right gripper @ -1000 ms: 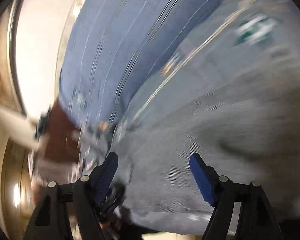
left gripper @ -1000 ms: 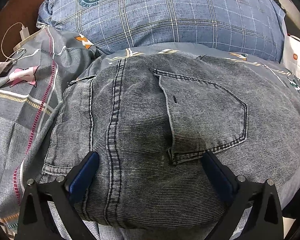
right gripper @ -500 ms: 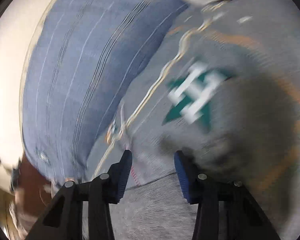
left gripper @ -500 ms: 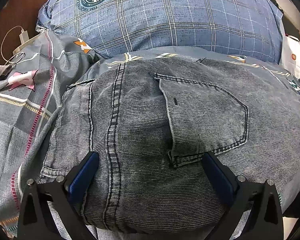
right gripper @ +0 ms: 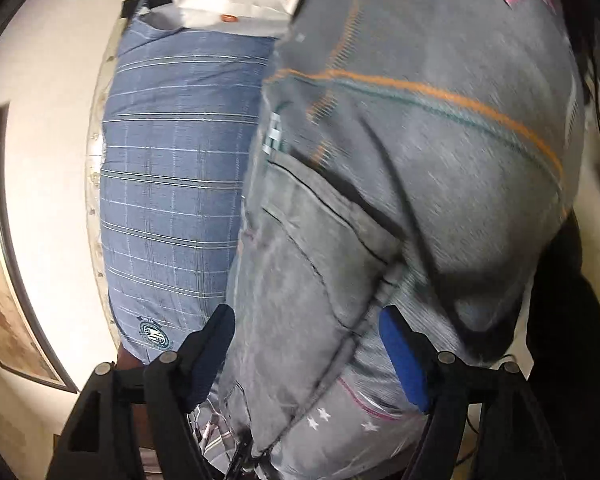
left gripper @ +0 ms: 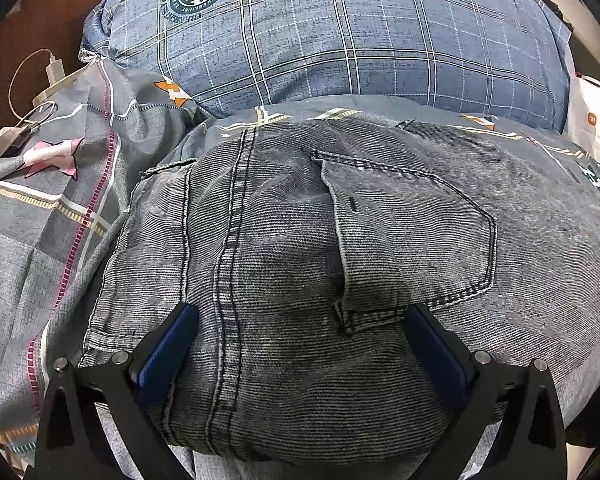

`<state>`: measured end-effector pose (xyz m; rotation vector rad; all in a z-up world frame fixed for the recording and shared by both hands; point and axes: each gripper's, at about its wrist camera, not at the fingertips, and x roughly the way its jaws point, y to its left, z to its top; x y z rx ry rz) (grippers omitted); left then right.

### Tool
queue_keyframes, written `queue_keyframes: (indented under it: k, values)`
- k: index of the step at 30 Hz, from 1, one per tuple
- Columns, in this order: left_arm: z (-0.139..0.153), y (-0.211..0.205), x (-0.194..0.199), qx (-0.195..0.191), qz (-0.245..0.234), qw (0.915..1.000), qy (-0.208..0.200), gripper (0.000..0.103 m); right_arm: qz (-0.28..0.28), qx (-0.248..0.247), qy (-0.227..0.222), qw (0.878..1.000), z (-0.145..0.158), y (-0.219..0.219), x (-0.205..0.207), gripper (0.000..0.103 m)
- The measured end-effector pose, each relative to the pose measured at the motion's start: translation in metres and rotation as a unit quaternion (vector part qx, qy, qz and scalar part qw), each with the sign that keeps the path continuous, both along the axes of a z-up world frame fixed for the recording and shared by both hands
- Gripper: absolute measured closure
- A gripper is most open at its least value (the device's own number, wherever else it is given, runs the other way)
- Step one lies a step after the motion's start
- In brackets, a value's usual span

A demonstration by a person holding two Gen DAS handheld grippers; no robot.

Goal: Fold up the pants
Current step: 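Press the right gripper on the jeans beside the back pocket to flatten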

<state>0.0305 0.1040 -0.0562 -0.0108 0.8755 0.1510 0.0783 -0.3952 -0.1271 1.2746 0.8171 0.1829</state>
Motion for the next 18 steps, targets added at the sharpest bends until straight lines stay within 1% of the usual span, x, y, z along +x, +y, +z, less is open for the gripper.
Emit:
queue_keyframes:
  k: [1, 3, 4, 6, 7, 9, 12, 14, 18]
  values:
    - [0.0, 0.0, -0.001, 0.0, 0.0, 1.0, -0.001, 0.0, 0.004, 0.004, -0.003, 1.0, -0.002, 0.003, 0.006, 0.025]
    - [0.001, 0.0, -0.001, -0.002, 0.0, 1.0, -0.002, 0.0, 0.001, -0.015, 0.008, 1.0, 0.001, -0.001, 0.009, 0.025]
    - [0.001, 0.0, -0.002, -0.003, 0.001, 1.0, -0.003, 0.0, -0.006, -0.029, 0.022, 0.999, -0.001, -0.004, 0.01, 0.026]
    - [0.004, 0.0, -0.003, -0.005, 0.004, 1.0, -0.006, 0.0, -0.015, -0.025, 0.035, 0.999, -0.01, -0.011, 0.008, 0.026]
    - [0.006, 0.0, -0.003, -0.004, 0.006, 1.0, -0.007, 0.0, -0.02, -0.022, 0.035, 0.999, -0.01, -0.012, 0.009, 0.026]
    - [0.015, -0.005, -0.005, 0.002, 0.01, 0.9998, -0.015, 0.0, -0.02, -0.032, 0.033, 0.999, -0.009, -0.012, 0.008, 0.026]
    - [0.036, -0.024, -0.009, 0.02, -0.005, 0.9991, -0.038, 0.0, -0.015, -0.039, 0.03, 0.999, -0.011, -0.014, 0.009, 0.025]
    - [0.045, -0.035, -0.01, 0.03, -0.01, 0.9985, -0.045, 0.0, -0.014, -0.041, 0.031, 0.999, -0.009, -0.012, 0.011, 0.025]
    - [0.051, -0.052, -0.007, 0.011, -0.023, 0.9991, -0.035, 0.0, -0.015, -0.052, 0.033, 0.998, -0.005, -0.007, 0.017, 0.025]
